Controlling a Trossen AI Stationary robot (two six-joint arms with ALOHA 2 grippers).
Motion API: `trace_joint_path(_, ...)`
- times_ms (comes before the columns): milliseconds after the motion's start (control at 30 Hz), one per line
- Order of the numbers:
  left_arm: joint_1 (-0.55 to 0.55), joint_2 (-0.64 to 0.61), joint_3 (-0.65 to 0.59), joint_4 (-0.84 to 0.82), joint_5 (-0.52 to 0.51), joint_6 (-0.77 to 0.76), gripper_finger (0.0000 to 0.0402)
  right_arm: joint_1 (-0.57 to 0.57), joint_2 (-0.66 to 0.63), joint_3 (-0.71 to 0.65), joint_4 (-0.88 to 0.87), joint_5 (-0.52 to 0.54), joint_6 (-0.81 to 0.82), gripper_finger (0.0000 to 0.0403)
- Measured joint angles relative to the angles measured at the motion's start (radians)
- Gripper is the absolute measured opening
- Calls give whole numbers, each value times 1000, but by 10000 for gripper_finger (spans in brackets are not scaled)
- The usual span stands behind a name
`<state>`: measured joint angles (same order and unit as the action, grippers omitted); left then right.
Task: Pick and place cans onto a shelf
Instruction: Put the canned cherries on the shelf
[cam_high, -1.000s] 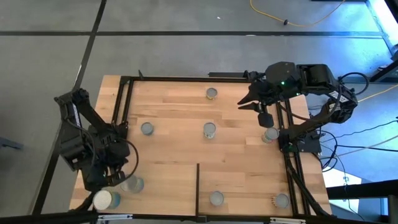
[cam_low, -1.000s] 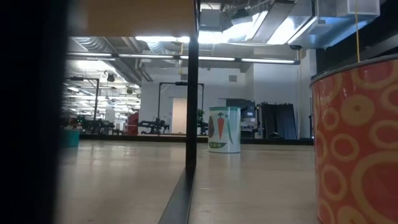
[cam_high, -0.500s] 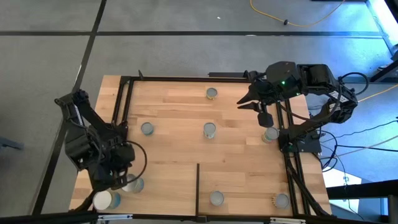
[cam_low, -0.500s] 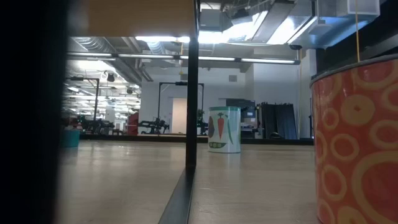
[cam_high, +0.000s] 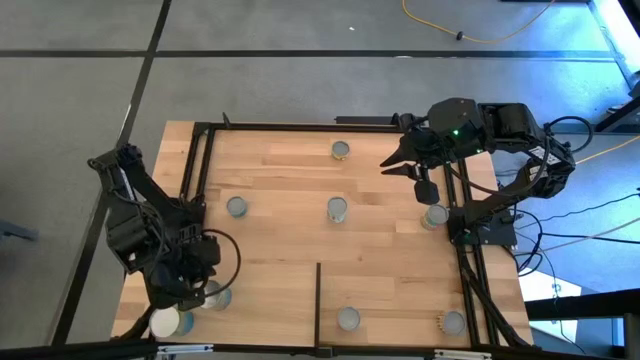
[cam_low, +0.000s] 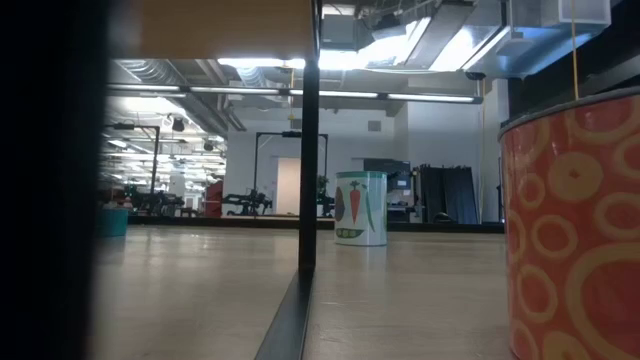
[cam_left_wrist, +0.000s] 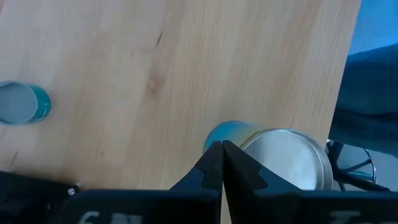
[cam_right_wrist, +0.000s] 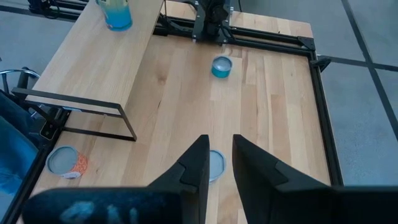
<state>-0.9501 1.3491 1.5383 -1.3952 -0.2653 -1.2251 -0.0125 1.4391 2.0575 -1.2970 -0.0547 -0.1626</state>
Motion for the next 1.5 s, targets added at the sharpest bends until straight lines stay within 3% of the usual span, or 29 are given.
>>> trace_joint_path(433, 26, 0, 0, 85, 4, 92, 0, 0, 0, 0, 4, 0, -3, 72)
trace_joint_path(733, 55, 19, -56, 57, 145, 109, 0, 0, 0, 0, 13, 0, -3, 72)
trace_joint_path(1233, 60, 20, -56, 99, 121, 109, 0, 0, 0, 0, 15, -1, -3, 72)
trace_joint_path(1500, 68, 18, -56, -37, 179, -62, 0, 0, 0, 0, 15, -2, -3, 72)
